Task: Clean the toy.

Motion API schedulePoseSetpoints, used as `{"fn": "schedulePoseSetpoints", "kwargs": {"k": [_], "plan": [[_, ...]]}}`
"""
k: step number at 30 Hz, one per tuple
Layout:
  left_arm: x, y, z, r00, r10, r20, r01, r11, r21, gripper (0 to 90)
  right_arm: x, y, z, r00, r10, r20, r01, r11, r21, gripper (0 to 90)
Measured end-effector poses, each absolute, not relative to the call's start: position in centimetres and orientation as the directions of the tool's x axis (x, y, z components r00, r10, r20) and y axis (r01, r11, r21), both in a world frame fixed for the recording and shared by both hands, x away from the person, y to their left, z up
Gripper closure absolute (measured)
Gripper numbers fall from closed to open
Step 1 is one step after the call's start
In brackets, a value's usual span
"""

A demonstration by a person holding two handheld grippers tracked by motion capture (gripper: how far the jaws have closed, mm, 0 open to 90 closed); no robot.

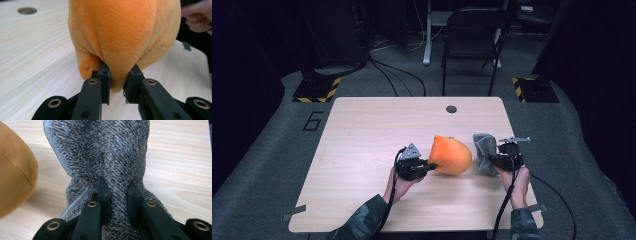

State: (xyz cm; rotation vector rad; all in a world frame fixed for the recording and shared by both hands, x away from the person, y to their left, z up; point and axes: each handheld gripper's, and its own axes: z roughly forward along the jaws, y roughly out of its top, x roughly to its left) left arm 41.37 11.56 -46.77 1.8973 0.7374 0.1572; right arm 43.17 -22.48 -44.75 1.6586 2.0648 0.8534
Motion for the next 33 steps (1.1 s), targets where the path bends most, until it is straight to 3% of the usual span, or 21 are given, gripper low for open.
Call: {"fn": "schedulePoseSetpoints", "kwargs": {"k": [14, 22, 28, 33], "plan": [[42.6, 12.1, -49.7, 0.697, 0.589, -0.41, 0.625, -0.218, 0.75, 76.0, 43.1, -22.1, -44.7, -0.249, 0.965, 0.085, 0.75, 0.137, 0.647, 77.5], [42.4, 11.8, -49.7, 0.706, 0.626, -0.332, 0.586, -0.253, 0.77, 71.5, 42.4, -20.8, -42.9, -0.291, 0.953, 0.084, 0.712, 0.157, 0.684, 77.6], [42.2, 11.5, -49.6, 0.709, 0.638, -0.3, 0.57, -0.27, 0.776, 68.1, 40.4, -15.4, -38.8, -0.46, 0.884, 0.084, 0.606, 0.244, 0.757, 77.6], [41.9, 11.3, -49.6, 0.716, 0.642, -0.275, 0.552, -0.279, 0.786, 67.8, 39.9, -11.7, -39.2, -0.522, 0.851, 0.049, 0.595, 0.323, 0.736, 77.6]]}}
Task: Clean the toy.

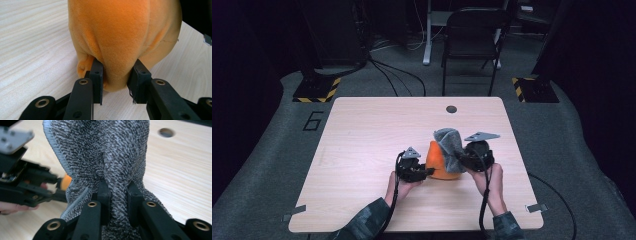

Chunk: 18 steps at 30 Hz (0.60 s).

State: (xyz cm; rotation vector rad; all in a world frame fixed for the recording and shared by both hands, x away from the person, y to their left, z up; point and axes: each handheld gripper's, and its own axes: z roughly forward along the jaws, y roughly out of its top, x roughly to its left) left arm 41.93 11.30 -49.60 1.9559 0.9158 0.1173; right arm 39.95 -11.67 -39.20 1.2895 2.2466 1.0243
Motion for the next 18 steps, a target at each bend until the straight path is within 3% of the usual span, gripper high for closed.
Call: {"fn": "schedulePoseSetpoints", "kwargs": {"k": [1, 5, 11, 13, 15, 18], "plan": [[41.9, 11.3, -49.6, 0.724, 0.637, -0.265, 0.548, -0.297, 0.782, 66.8, 40.4, -10.6, -40.5, -0.521, 0.854, -0.007, 0.604, 0.374, 0.704, 77.9], [41.7, 10.9, -49.8, 0.735, 0.646, -0.205, 0.517, -0.339, 0.786, 63.5, 41.0, -10.2, -42.2, -0.51, 0.859, -0.032, 0.615, 0.391, 0.685, 78.5], [41.5, 10.5, -49.7, 0.765, 0.637, -0.095, 0.439, -0.408, 0.801, 46.6, 41.4, -10.9, -43.1, -0.505, 0.863, -0.018, 0.624, 0.38, 0.682, 78.9], [41.5, 10.5, -49.8, 0.78, 0.623, -0.059, 0.406, -0.431, 0.806, 47.7, 41.5, -10.9, -43.2, -0.503, 0.864, -0.018, 0.626, 0.379, 0.681, 78.8], [41.3, 10.5, -49.9, 0.791, 0.61, -0.049, 0.39, -0.441, 0.808, 59.5, 41.5, -11.0, -43.2, -0.506, 0.862, -0.014, 0.626, 0.379, 0.681, 78.8], [41.2, 10.3, -49.9, 0.791, 0.611, -0.038, 0.382, -0.445, 0.81, 65.1, 41.4, -11.0, -43.0, -0.51, 0.86, -0.012, 0.619, 0.376, 0.69, 78.4]]}}
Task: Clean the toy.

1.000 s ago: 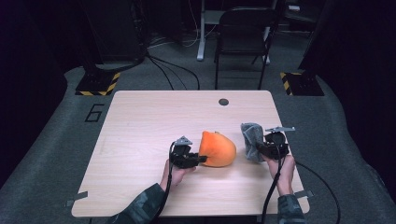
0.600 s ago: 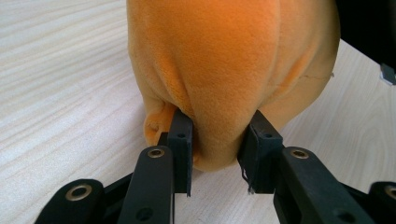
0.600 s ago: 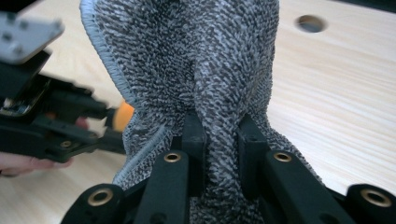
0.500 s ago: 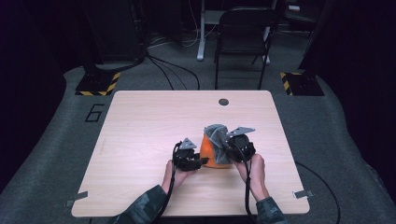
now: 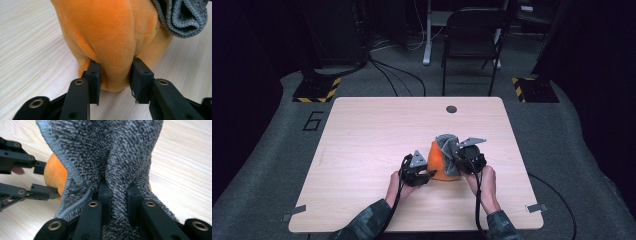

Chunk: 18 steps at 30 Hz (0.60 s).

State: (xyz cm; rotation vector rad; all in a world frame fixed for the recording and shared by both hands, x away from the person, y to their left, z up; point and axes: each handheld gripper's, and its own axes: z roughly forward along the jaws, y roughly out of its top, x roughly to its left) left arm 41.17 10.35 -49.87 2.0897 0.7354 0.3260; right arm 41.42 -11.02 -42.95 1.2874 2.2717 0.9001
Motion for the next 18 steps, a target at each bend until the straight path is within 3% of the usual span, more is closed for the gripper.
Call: {"fn": "schedulePoseSetpoints", "kwargs": {"k": [8, 18], "plan": [[40.7, 10.0, -49.6, 0.787, 0.617, -0.018, 0.372, -0.451, 0.812, 68.3, 39.2, -9.0, -39.8, -0.574, 0.819, -0.021, 0.516, 0.381, 0.767, 77.9], [40.8, 10.1, -49.8, 0.79, 0.612, -0.024, 0.371, -0.447, 0.814, 70.4, 40.1, -8.4, -42.0, -0.559, 0.827, -0.056, 0.55, 0.421, 0.722, 77.9]]}}
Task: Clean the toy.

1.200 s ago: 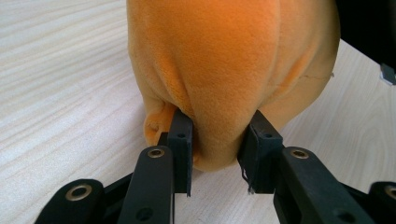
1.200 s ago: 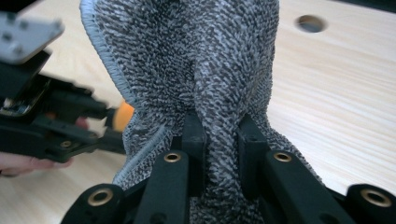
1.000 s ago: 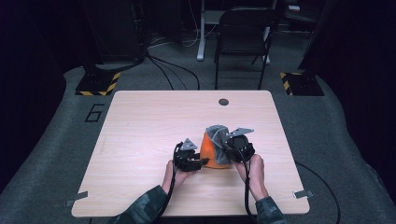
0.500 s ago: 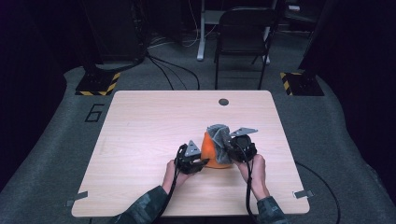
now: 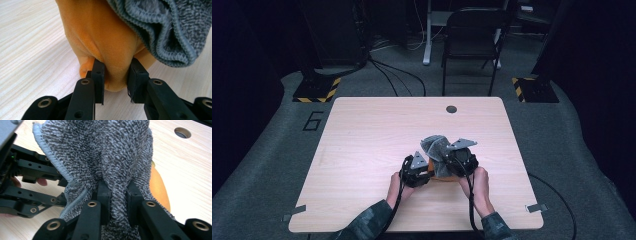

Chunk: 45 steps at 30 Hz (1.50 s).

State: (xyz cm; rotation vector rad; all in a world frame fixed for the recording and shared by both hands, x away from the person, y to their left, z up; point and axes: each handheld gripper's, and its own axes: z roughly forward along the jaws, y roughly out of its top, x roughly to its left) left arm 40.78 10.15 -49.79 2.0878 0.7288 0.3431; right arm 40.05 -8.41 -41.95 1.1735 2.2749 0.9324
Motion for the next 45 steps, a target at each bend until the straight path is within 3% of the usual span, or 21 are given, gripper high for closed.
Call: {"fn": "schedulePoseSetpoints", "kwargs": {"k": [24, 45], "plan": [[41.0, 10.4, -49.9, 0.799, 0.599, -0.051, 0.38, -0.437, 0.815, 70.3, 41.9, -13.7, -43.3, -0.446, 0.895, -0.005, 0.664, 0.335, 0.669, 77.3], [41.0, 10.4, -49.9, 0.803, 0.594, -0.047, 0.378, -0.446, 0.811, 70.4, 44.3, -16.5, -49.0, -0.349, 0.937, 0.028, 0.816, 0.289, 0.501, 77.0]]}}
